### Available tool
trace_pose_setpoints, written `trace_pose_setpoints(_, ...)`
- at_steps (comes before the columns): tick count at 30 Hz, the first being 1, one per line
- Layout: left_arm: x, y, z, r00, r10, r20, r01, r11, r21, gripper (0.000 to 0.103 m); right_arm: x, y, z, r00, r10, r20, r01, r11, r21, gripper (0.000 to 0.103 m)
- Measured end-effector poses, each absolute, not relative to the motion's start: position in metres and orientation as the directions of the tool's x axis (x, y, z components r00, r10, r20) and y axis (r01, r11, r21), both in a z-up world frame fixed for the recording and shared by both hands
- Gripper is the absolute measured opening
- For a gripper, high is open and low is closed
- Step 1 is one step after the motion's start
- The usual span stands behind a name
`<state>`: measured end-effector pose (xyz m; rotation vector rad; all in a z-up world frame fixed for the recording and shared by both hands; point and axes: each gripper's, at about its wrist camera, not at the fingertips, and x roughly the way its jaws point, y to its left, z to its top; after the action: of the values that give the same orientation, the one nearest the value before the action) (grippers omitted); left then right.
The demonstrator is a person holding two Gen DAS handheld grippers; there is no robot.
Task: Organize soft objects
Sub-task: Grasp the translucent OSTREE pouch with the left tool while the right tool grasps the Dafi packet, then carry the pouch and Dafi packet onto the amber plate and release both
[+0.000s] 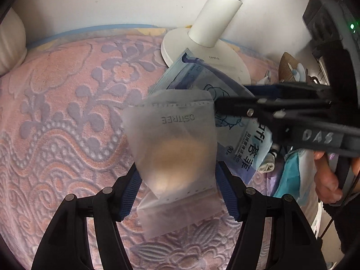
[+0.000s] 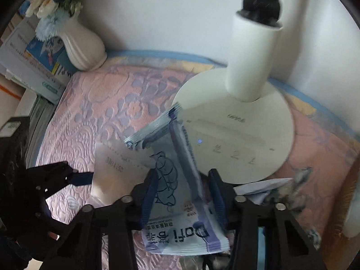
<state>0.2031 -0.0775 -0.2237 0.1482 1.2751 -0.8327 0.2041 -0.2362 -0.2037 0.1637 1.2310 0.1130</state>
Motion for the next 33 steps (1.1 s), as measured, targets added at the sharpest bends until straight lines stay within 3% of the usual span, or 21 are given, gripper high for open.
trace_pose_setpoints(4, 0.207, -0.074, -0.223, 0.049, -0.479, -0.876, 0.601, 0.715, -0.357, 0.045, 0.201, -0.234, -0.203, 0.336, 0.206, -0.919, 0.001, 0.976, 0.219, 0.031)
trace_pose_setpoints(13, 0.195, -0.043, -0.208, 0.139, -0.481, -0.866, 0.560, 0.759, -0.331, 0.041, 0.177, -0.234, -0.185, 0.375, 0.245, -0.894, 0.075, 0.953, 0.293, 0.013)
trace_pose_setpoints(23, 0.169, 0.004, -0.182, 0.192, -0.483, -0.854, 0.523, 0.787, -0.328, 0.041, 0.122, -0.206, -0.154, 0.418, 0.258, -0.871, 0.137, 0.930, 0.341, 0.009)
trace_pose_setpoints(33, 0.133, -0.022, -0.130, 0.235, -0.539, -0.809, 0.626, 0.720, -0.298, 0.041, 0.045, -0.227, -0.097, 0.515, 0.156, -0.843, 0.238, 0.919, 0.315, 0.009)
